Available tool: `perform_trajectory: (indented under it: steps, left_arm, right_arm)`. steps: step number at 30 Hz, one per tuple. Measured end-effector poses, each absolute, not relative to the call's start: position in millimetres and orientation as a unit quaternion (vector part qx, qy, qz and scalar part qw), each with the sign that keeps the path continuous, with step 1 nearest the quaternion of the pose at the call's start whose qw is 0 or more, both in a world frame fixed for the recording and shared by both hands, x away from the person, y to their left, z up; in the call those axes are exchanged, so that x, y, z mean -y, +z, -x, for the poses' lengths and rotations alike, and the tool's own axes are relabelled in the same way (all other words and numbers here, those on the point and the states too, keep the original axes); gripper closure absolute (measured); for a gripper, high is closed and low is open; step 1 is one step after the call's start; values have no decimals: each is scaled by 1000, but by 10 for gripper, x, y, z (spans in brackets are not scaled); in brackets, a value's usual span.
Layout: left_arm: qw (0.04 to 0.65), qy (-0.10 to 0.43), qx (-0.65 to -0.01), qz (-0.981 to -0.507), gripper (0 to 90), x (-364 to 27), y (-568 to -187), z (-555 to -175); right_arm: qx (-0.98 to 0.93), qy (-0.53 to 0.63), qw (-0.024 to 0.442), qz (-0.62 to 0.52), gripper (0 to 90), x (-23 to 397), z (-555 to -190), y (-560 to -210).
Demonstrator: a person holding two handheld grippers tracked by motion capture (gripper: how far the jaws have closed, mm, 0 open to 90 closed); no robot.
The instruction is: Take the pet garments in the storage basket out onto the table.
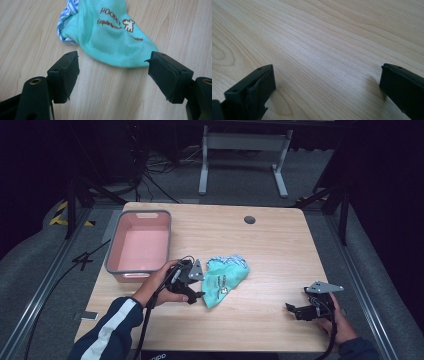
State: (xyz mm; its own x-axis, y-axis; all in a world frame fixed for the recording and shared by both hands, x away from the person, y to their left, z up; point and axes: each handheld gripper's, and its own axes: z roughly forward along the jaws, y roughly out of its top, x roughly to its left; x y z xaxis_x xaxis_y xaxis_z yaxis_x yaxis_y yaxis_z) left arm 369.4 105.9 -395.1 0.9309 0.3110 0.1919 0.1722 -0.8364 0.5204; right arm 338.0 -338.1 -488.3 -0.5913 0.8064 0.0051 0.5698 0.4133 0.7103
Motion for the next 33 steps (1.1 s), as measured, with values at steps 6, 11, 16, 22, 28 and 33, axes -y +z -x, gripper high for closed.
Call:
perform_trajectory:
  steps: [6, 11, 16, 22, 28, 33]
  left_arm:
    - [246, 140, -131, -950, 248, -1242, -4027, -3623]
    - [232, 149, -133, -952, 239, -1384, -4086, -3566]
    - [221, 159, -136, -953, 237, -1555, -4141, -3506]
    - [207, 169, -152, -952, 231, -1806, -4258, -3414]
    - [211, 188, -174, -943, 229, -2045, -4365, -3306]
    - [231, 185, -210, -932, 216, -2362, -4483, -3225]
  right_arm:
    - [-823, 344, 172, -419, 7, 3381, -3379, -4884]
    - [-823, 344, 172, -419, 6, 3380, -3379, -4884]
    - [-822, 344, 172, -419, 7, 3380, -3377, -4883]
    - [-822, 344, 172, -419, 6, 3380, -3377, -4883]
    - [-822, 344, 172, -419, 6, 3380, -3377, -4884]
    - [-822, 344, 172, -419, 6, 3380, -3377, -4884]
